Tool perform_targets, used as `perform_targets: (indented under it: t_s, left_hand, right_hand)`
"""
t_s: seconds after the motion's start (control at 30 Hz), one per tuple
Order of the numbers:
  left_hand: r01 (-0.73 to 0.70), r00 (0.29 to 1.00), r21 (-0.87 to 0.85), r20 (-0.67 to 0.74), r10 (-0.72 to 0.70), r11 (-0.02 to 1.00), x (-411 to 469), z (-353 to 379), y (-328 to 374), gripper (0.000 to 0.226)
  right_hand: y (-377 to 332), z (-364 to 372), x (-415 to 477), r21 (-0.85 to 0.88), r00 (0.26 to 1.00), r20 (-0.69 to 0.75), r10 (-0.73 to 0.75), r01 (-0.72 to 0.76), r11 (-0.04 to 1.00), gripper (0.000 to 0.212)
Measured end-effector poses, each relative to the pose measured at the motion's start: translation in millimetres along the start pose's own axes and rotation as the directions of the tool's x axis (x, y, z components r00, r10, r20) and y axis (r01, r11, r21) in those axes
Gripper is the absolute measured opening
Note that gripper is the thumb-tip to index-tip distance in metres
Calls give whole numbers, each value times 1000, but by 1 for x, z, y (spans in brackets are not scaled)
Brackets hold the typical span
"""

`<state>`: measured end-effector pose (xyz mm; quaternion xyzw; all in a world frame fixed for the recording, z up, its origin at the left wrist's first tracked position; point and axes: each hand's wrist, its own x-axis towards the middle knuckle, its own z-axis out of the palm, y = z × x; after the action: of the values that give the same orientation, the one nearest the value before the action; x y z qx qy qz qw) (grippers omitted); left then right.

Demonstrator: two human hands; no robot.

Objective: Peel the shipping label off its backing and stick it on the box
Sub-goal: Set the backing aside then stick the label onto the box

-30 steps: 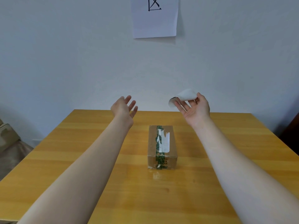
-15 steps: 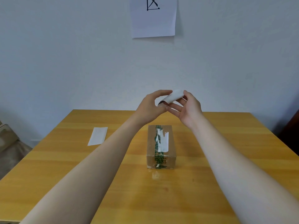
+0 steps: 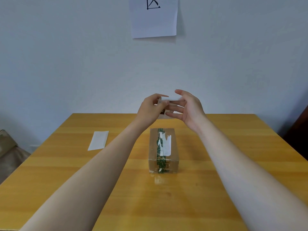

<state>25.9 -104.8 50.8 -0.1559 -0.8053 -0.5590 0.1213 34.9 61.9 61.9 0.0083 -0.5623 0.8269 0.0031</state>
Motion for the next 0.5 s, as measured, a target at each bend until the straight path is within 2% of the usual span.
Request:
perform_targets:
  t_s: [0.1, 0.3, 0.4, 0.5]
  left_hand:
    - [65, 997, -10, -30, -65, 998, -1, 1, 0, 37]
    - [141, 982, -69, -114, -148, 988, -1, -1, -1, 61]
    - [195, 971, -68, -127, -203, 978, -1, -2, -3, 61]
    - [206, 972, -51, -103, -210, 977, -2, -2, -4, 54]
  right_hand:
    - [-1, 0, -3, -104, 998, 44, -40, 44, 994, 43]
    - [6, -4, -1, -329, 994, 46, -97, 107, 938, 23]
    - [11, -5, 0, -405, 993, 54, -103, 117, 907, 22]
    - [13, -4, 2, -405, 992, 36, -120, 124, 906, 22]
